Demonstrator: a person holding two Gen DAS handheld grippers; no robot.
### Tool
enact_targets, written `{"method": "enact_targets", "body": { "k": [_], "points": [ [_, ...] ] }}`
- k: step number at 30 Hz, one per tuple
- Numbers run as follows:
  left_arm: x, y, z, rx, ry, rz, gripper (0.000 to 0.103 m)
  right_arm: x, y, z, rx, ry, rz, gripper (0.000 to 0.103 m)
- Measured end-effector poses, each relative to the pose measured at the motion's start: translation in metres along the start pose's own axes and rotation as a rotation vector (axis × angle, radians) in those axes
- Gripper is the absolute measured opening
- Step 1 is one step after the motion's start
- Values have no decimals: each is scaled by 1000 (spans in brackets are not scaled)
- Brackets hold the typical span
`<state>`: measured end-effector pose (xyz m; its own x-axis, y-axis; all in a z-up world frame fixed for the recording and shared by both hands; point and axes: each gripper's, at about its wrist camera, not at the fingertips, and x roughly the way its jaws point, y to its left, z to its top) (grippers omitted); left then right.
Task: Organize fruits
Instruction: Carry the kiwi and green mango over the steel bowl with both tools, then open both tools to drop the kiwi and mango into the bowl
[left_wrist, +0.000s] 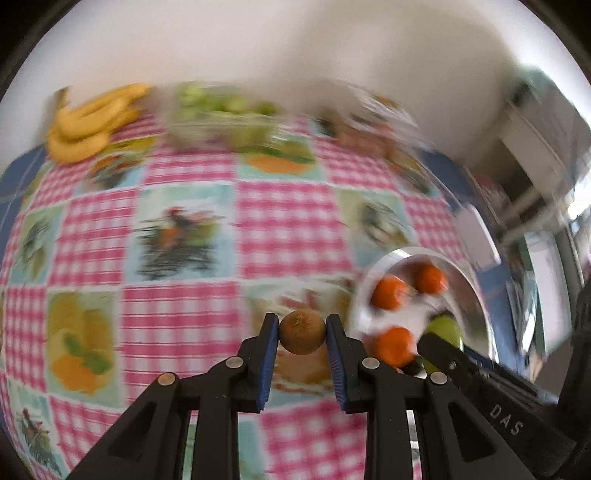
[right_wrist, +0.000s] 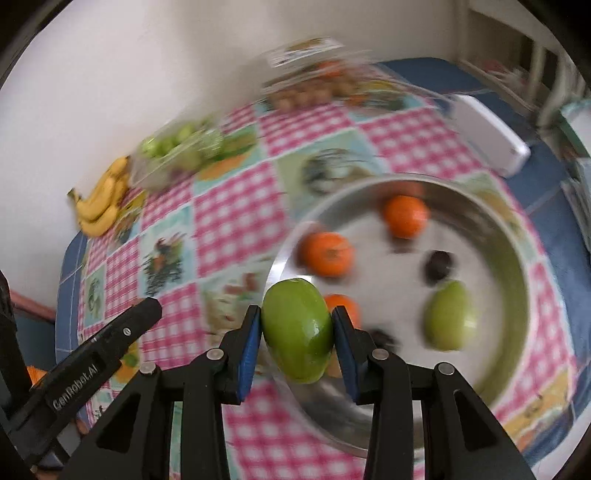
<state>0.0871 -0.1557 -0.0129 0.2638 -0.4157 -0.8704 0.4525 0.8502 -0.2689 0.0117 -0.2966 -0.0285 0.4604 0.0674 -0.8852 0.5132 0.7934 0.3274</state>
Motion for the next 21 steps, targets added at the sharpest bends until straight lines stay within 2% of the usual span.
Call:
{"method": "enact_targets", "body": {
  "k": [3,7,21],
  "points": [
    [11,-26,-7,55,37,-24,28,-5,-26,-1,34,0,-9,40],
    [28,-49,-17,124,76,2,28,0,-43,-2,64,22,-3,40],
    [44,-67,-29,202,115,47,29,9,-50,-2,62,50,-11,41]
  ]
}}
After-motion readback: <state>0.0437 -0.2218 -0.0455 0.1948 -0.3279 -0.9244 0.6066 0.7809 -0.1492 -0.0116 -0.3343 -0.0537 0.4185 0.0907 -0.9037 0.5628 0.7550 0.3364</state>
